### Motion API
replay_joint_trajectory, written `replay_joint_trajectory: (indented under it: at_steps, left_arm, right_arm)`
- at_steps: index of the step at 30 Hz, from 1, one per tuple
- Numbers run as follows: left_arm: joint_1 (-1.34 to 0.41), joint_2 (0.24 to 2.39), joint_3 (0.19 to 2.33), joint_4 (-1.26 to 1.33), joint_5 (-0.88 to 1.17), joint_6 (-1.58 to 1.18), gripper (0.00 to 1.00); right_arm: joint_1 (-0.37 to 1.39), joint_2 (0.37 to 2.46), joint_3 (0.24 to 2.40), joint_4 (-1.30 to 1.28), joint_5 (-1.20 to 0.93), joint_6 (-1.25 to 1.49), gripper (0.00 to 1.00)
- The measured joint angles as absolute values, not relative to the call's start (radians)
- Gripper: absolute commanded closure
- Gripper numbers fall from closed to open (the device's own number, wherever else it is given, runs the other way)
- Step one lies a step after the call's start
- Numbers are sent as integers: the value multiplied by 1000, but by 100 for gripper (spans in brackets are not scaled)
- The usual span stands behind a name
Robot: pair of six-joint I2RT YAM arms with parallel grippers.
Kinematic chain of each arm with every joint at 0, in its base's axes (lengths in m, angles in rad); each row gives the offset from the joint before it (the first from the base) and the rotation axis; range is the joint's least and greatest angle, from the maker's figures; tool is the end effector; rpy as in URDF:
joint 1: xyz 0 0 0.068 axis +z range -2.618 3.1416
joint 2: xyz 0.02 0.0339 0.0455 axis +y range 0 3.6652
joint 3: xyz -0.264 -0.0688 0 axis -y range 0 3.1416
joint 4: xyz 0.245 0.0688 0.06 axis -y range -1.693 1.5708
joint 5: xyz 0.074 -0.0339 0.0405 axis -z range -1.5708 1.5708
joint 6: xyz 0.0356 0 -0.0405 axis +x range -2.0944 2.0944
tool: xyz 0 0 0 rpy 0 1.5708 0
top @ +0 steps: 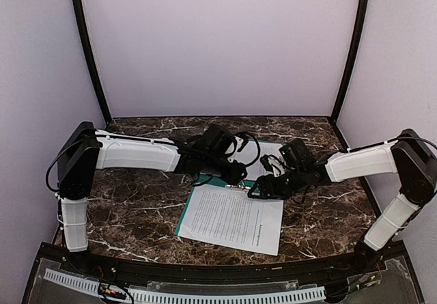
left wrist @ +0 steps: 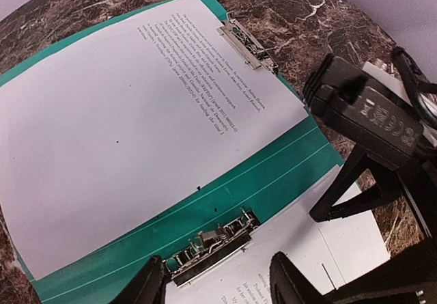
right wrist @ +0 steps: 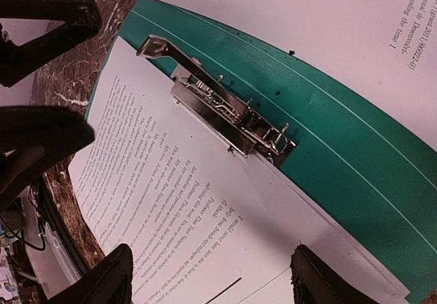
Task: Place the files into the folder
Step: Clamp the file in the folder with some files.
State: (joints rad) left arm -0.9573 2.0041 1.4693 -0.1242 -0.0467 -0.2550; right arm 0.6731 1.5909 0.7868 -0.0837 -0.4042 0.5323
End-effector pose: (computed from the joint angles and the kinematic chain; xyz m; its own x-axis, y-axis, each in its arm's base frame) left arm 0.2655 -0.3742 0.2128 -0.5418 0.3318 -0.7722 0.6809 0.7120 -0.1718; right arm 0.2304 0.2016 0.1598 -0.9120 -0.1304 -0.3890 -0.3533 0.7315 0.5832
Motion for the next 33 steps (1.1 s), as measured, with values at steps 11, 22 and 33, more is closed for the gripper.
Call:
replay_joint_trajectory:
  at_steps: [11,22,33]
  left_arm:
    - [-957,2115,1589,-185,-56,-232,67]
    - [-953,2125,1602,-192,-88,-228,78]
    - [-951,2127,1602,-203,-92,-228,89]
  right_arm:
    - [673,1591,764,-49,-431,532,24]
    - [673,1591,752,-44,-439,535,25]
    - [669,1591,752,-45,-445,536,25]
